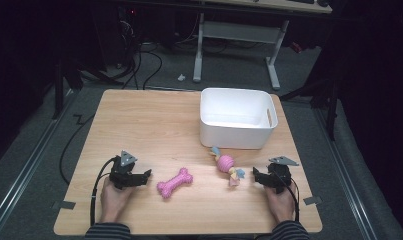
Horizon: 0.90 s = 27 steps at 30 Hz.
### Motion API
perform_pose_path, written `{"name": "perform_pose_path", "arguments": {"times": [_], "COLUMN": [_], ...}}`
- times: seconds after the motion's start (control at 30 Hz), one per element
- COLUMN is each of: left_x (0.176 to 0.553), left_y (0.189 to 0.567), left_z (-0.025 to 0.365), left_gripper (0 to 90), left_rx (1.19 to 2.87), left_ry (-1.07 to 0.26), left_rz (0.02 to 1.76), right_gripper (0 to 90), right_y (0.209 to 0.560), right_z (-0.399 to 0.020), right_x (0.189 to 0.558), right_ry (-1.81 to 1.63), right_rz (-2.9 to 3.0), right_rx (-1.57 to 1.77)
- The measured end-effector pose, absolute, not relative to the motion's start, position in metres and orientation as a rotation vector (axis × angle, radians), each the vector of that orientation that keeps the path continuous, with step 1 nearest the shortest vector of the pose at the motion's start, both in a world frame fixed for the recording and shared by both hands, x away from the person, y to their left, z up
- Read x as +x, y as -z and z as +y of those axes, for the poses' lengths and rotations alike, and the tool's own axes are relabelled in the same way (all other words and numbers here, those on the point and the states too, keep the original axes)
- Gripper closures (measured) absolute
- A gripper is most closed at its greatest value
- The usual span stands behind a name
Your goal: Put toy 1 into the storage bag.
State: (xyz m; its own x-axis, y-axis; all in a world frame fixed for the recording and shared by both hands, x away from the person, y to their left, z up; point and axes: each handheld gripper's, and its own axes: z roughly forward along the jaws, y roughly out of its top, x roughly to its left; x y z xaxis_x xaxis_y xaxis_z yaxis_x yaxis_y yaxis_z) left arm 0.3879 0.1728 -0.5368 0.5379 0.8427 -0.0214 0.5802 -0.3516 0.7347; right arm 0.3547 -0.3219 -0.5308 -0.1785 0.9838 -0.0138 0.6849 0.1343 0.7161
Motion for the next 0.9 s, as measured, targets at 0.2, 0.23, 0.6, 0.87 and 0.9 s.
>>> {"name": "perform_pose_path", "arguments": {"times": [0.2, 0.23, 0.6, 0.87, 0.9], "left_x": [0.3884, 0.3881, 0.3877, 0.3880, 0.3880], "left_y": [0.5366, 0.5368, 0.5368, 0.5365, 0.5365], "left_z": [0.1745, 0.1735, 0.1730, 0.1741, 0.1741], "left_gripper": [19.3, 19.2, 18.3, 18.5, 18.5], "left_rx": [2.063, 2.068, 2.076, 2.084, 2.082], "left_ry": [-0.462, -0.470, -0.476, -0.472, -0.473], "left_rz": [1.144, 1.143, 1.141, 1.133, 1.135], "right_gripper": [23.5, 23.5, 23.6, 23.6, 23.5], "right_y": [0.5308, 0.5308, 0.5308, 0.5308, 0.5308], "right_z": [-0.3219, -0.3218, -0.3217, -0.3217, -0.3216], "right_x": [0.3550, 0.3550, 0.3557, 0.3557, 0.3556], "right_ry": [-0.801, -0.801, -0.805, -0.806, -0.806], "right_rz": [1.927, 1.927, 1.937, 1.938, 1.937], "right_rx": [1.599, 1.599, 1.589, 1.588, 1.590]}}
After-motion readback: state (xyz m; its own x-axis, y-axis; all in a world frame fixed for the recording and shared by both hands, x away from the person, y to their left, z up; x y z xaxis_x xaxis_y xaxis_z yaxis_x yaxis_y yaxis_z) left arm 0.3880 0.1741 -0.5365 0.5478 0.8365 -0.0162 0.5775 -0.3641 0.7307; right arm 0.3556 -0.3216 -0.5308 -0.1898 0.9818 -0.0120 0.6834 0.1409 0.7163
